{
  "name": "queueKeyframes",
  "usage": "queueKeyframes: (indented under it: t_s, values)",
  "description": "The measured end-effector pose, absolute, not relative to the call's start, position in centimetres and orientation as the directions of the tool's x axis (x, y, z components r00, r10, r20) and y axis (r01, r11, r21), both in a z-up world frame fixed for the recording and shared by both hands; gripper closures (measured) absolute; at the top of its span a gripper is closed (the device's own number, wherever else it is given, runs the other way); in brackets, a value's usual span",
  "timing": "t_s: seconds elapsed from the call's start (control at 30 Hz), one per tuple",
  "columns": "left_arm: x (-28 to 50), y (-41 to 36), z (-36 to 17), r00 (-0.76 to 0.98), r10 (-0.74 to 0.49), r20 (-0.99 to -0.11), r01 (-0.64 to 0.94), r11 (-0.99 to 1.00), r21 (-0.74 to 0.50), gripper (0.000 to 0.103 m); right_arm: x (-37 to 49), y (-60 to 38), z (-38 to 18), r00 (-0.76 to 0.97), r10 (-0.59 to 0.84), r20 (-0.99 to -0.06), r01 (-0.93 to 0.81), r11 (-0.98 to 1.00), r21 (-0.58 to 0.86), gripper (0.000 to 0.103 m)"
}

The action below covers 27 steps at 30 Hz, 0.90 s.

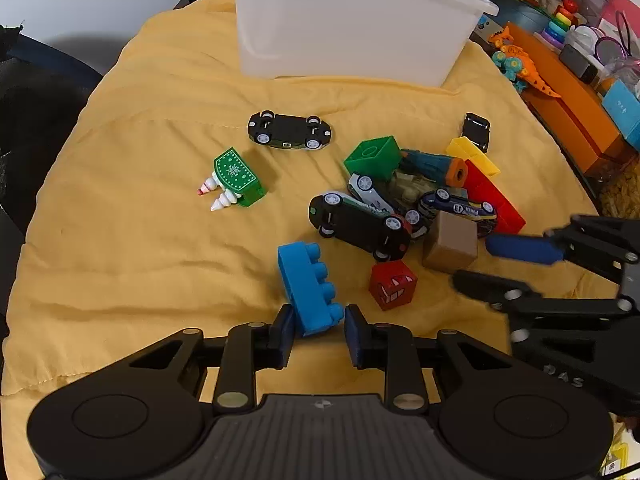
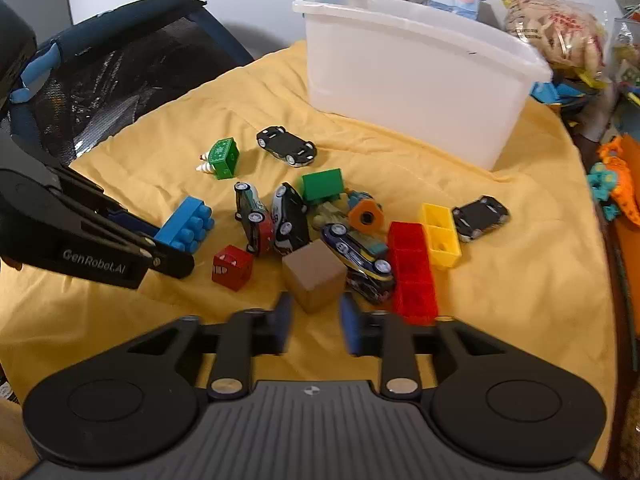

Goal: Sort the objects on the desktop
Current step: 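Grasp the blue brick with the left tool while the right tool grasps the brown wooden cube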

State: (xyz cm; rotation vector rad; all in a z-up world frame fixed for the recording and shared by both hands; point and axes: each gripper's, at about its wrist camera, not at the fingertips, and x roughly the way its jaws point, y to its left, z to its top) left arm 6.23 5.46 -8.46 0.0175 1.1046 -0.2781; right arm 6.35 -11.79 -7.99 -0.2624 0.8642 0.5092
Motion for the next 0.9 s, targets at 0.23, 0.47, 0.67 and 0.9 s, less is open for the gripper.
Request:
queueKeyframes:
  t_s: [0.23, 0.47, 0.67, 0.9]
  values:
    - [7.0, 4.5, -8.9, 0.427, -0.192, -0.883, 0.254, 0.963, -0.087, 0.06, 7.9, -11.2, -8.9, 0.539, 0.36, -0.761, -0.574, 0.819, -0.019, 0.057]
    - [6.8, 4.5, -8.5, 0.437, -0.163, -0.885, 0.253, 0.966, -0.053, 0.078, 6.9, -11.5, -8.6, 0.512, 0.33, -0.793, -0.532, 0.847, 0.009, 0.061]
    - [5.6, 2.7, -6.6, 0.499, -0.154, -0.853, 0.326, 0.945, 0.021, 0.078, 5.9, -11.8, -7.8, 0.508, 0.273, -0.817, -0.501, 0.865, -0.022, 0.061]
    - [5.9, 3.0, -6.7, 0.471, -0.236, -0.85, 0.359, 0.931, -0.06, 0.078, 6.4, -12.7, -9.6, 0.474, 0.301, -0.828, -0.483, 0.875, 0.042, 0.06]
